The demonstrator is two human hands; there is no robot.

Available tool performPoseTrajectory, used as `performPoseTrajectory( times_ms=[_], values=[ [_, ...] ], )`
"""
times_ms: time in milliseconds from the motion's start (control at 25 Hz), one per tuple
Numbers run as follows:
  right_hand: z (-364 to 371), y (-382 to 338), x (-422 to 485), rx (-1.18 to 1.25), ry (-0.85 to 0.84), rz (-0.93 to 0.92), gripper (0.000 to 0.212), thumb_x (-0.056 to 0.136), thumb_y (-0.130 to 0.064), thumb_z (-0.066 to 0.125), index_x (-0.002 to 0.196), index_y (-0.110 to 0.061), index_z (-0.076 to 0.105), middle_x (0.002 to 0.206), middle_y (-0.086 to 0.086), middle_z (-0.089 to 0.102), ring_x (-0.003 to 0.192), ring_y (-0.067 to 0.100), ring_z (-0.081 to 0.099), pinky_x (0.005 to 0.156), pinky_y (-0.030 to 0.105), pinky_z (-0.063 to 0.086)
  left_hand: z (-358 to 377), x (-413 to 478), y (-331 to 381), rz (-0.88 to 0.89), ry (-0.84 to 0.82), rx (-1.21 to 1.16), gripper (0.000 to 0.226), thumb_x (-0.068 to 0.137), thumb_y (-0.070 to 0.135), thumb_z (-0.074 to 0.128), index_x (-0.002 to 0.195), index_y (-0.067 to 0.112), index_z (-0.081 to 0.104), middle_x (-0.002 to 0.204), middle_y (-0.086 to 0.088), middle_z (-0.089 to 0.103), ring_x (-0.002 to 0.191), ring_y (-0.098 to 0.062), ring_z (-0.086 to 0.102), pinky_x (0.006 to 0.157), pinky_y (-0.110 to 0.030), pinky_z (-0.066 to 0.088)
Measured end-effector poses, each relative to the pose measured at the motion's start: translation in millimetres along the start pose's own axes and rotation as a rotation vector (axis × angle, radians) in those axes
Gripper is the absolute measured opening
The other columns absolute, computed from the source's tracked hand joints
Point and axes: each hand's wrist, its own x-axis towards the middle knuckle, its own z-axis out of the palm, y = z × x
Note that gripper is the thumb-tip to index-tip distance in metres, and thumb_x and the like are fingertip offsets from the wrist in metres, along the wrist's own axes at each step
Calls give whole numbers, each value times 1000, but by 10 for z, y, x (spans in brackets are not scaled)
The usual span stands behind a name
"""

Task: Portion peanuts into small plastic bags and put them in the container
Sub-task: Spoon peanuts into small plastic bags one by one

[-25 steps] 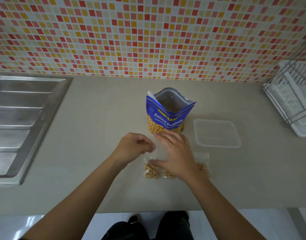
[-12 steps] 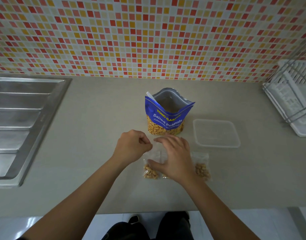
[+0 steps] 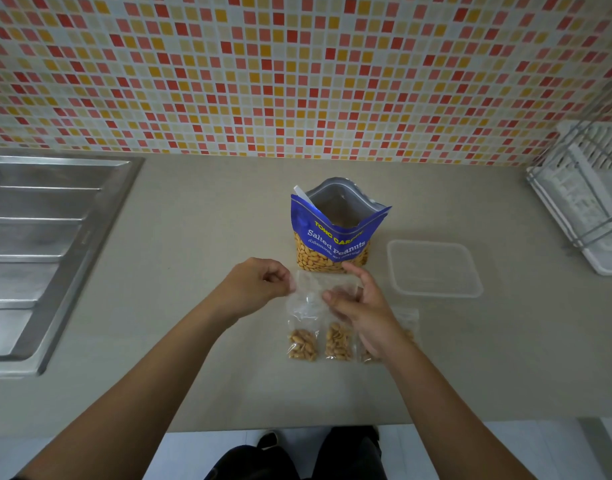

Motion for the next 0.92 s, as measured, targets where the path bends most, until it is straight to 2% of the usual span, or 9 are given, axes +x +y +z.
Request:
performPoseTrajectory(
  times_ms=[120, 240, 360, 440, 520, 600, 760, 840, 920],
  values=[
    [-43, -39, 33, -114, 0, -84, 55, 76, -3, 72, 120, -27, 48, 71, -4, 70, 66, 5, 65, 58, 16, 49, 4, 1, -16, -3, 49, 95, 14, 77, 7, 62, 70, 18, 67, 67, 3, 67, 54, -1, 55, 53, -9, 42],
    [-48, -91, 36, -105, -16, -102, 48, 83, -7, 66, 120, -31, 48, 73, -1, 72, 73, 11, 69, 65, 21, 52, -5, 4, -19, -29, 85, 10, 19, 74, 0, 61, 69, 17, 69, 66, -1, 69, 61, -10, 58, 59, -12, 46],
    [-80, -66, 42, -234, -5, -157, 47, 81, -20, 70, 118, -39, 49, 99, -3, 69, 93, 9, 65, 83, 29, 50, -20, 7, -4, -56, 111, -67, 19, 72, -1, 64, 67, 15, 72, 64, 2, 70, 62, -10, 60, 63, -18, 50],
    [-88, -78, 13, -428, -4, -264, 63, 71, -32, 78, 125, -37, 46, 124, -10, 57, 115, 2, 53, 97, 22, 41, -30, 18, 9, -63, 118, -86, 16, 70, 0, 67, 67, 15, 73, 66, 2, 72, 64, -8, 61, 64, -18, 49],
    [-42, -111, -10, -666, -29, -432, 78, 63, -43, 80, 130, -30, 44, 133, -15, 46, 123, -3, 40, 102, 10, 30, -29, 29, 25, -70, 118, -74, 13, 70, 3, 70, 70, 16, 74, 71, -1, 73, 65, -6, 62, 65, -18, 48],
    [51, -135, -6, -896, -32, -564, 86, 59, -54, 78, 132, -25, 45, 133, -15, 43, 125, -1, 35, 105, 10, 24, -17, 41, 40, -68, 121, -61, 11, 71, 5, 71, 72, 15, 74, 75, -2, 74, 67, -6, 64, 67, -17, 48],
    [200, -92, 81, -1149, 75, -693, 92, 53, -71, 62, 130, -23, 49, 130, -7, 54, 125, 16, 42, 106, 25, 23, 13, 43, 54, -43, 136, -47, 8, 70, 6, 71, 73, 13, 74, 74, -1, 75, 72, -9, 68, 74, -23, 52],
    [239, -69, 102, -1217, 133, -722, 88, 54, -74, 57, 127, -24, 52, 124, -8, 59, 121, 16, 45, 103, 26, 22, 30, 43, 50, -27, 153, -2, 7, 71, 8, 71, 72, 14, 74, 74, 0, 75, 71, -8, 67, 71, -20, 51],
    [251, -57, 114, -1243, 165, -737, 79, 57, -73, 54, 121, -27, 56, 116, -10, 63, 118, 13, 44, 100, 29, 23, 43, 40, 46, 0, 172, 73, 4, 71, 13, 73, 70, 17, 72, 69, 3, 73, 62, 1, 63, 61, -10, 47]
  ],
)
